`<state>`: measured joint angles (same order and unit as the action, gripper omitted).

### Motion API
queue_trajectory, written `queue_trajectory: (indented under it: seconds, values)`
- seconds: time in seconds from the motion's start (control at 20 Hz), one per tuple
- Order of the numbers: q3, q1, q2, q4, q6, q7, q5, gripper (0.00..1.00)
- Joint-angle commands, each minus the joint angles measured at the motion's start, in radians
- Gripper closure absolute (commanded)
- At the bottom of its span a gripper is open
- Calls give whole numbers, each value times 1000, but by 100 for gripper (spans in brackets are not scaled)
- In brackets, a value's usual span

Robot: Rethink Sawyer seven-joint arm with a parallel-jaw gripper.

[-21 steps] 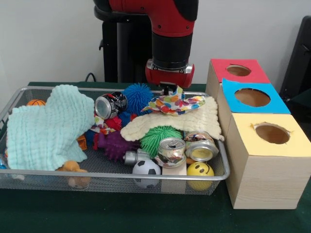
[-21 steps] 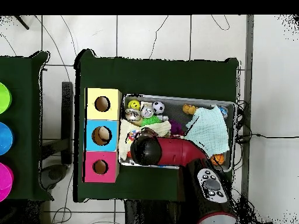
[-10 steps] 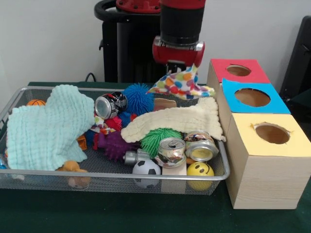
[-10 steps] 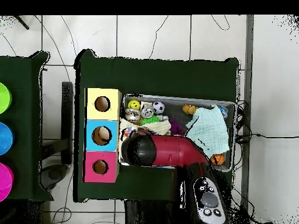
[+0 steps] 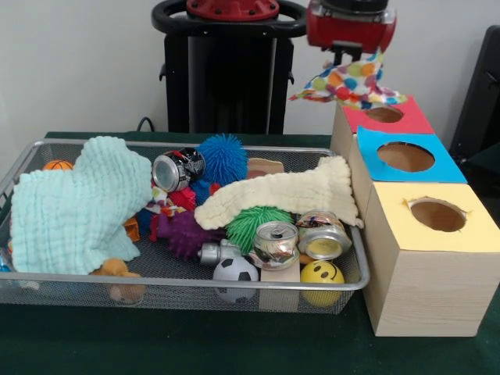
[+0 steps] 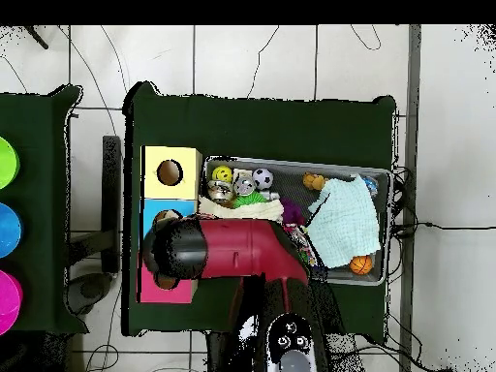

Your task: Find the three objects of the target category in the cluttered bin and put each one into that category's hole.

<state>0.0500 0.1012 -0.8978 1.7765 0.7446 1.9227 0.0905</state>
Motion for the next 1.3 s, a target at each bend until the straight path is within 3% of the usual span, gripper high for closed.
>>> queue_trajectory:
  seconds: [0.05,0.3,0.45,0.7,1.05,1.3]
  values:
    - [-35,-61,46,-123,57,345,-91,100]
    - [-98,-139,127,-207,35,432,-126,100]
    - [-111,-148,175,-223,-28,421,-140,100]
    - [-97,-131,248,-211,-178,397,-152,100]
    - [-80,-112,302,-205,-279,371,-158,100]
    - [-95,-136,317,-214,-301,383,-185,100]
